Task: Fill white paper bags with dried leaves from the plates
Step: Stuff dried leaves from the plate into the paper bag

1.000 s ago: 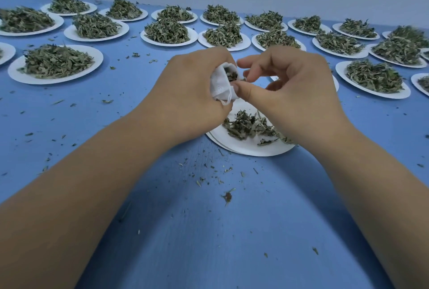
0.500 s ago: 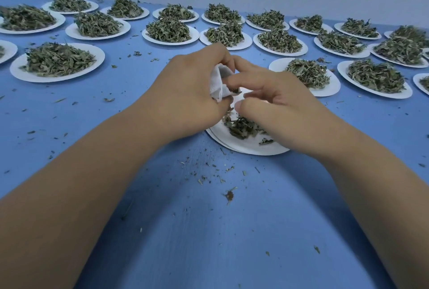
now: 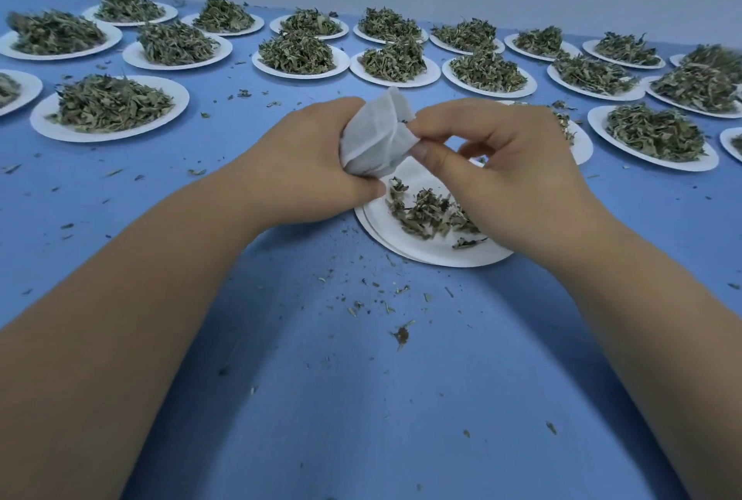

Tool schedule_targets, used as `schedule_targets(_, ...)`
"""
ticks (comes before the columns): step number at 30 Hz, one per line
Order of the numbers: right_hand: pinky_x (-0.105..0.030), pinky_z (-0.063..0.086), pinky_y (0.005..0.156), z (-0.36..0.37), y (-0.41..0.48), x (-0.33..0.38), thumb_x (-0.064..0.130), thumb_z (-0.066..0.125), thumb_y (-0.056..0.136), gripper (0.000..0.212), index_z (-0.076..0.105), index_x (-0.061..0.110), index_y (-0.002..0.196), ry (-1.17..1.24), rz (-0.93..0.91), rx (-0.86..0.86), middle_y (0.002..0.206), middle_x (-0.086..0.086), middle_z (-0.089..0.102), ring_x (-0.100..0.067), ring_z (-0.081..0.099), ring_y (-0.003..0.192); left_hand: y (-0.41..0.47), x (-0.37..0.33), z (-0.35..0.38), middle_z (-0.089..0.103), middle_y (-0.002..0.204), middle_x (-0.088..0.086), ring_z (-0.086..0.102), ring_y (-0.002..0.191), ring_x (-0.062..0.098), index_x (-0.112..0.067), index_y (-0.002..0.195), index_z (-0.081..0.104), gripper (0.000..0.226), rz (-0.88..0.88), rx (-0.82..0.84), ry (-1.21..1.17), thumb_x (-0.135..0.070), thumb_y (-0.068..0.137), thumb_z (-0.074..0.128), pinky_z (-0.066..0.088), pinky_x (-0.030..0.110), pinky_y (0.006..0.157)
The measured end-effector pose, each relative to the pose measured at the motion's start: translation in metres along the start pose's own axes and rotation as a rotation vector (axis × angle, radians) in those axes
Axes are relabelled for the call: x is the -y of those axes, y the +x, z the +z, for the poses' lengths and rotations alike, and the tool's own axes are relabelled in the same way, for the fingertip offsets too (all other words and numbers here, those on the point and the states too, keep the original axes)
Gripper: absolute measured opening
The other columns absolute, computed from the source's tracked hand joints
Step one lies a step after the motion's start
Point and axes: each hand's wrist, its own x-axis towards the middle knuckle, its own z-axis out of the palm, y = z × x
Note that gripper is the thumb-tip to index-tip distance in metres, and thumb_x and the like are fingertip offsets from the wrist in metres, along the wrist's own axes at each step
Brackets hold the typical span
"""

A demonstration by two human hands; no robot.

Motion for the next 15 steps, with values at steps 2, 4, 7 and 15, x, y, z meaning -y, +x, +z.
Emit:
schedule_targets(2,-0.025,0.051,0.087,0.0003,-0.0012,0.0017,0.023,0.074,0.092,0.017,0.077,0.029,0.108,-0.014,-0.044,-0.014,0.109,0.019,0.072,-0.006,0.063,0.111,0.0013,-0.0005,0.0009,0.064,0.091,-0.018,0.06,0.084,0.001,-0.04,0.099,0.058,0.032,-0.002,-0.068,-0.008,-0.036,0.075,0.078,0.047,0.025,0.067)
schedule_targets(4,-0.027,0.051,0.089,-0.0028,-0.0011,0.0033,0.028,0.077,0.09,0.019,0.076,0.028,0.11,-0.02,-0.071,-0.079,0.113,0.019,0.07,-0.008,0.061,0.117,0.0011,-0.002,-0.0006,0.064,0.088,-0.021,0.059,0.082,-0.003,-0.043,0.098,0.058,0.032,0.001,-0.13,-0.045,-0.036,0.072,0.077,0.043,0.024,0.063)
schedule_targets(7,-0.032,0.051,0.093,-0.008,-0.0005,0.0025,0.032,0.078,0.089,0.021,0.074,0.028,0.11,-0.039,-0.058,-0.078,0.122,0.017,0.068,-0.008,0.057,0.124,-0.0001,-0.0029,-0.0007,0.064,0.089,-0.022,0.06,0.082,-0.003,-0.042,0.101,0.061,0.036,0.008,-0.154,-0.077,-0.036,0.071,0.079,0.044,0.02,0.065)
schedule_targets(15,-0.041,0.04,0.112,-0.0016,-0.0015,0.0024,0.027,0.075,0.092,0.021,0.077,0.03,0.113,-0.028,-0.005,0.171,0.138,0.01,0.063,-0.009,0.05,0.135,0.0028,-0.0047,0.0057,0.069,0.094,-0.017,0.062,0.085,0.0,-0.036,0.108,0.066,0.031,0.062,-0.113,-0.049,-0.032,0.078,0.075,0.049,0.016,0.067)
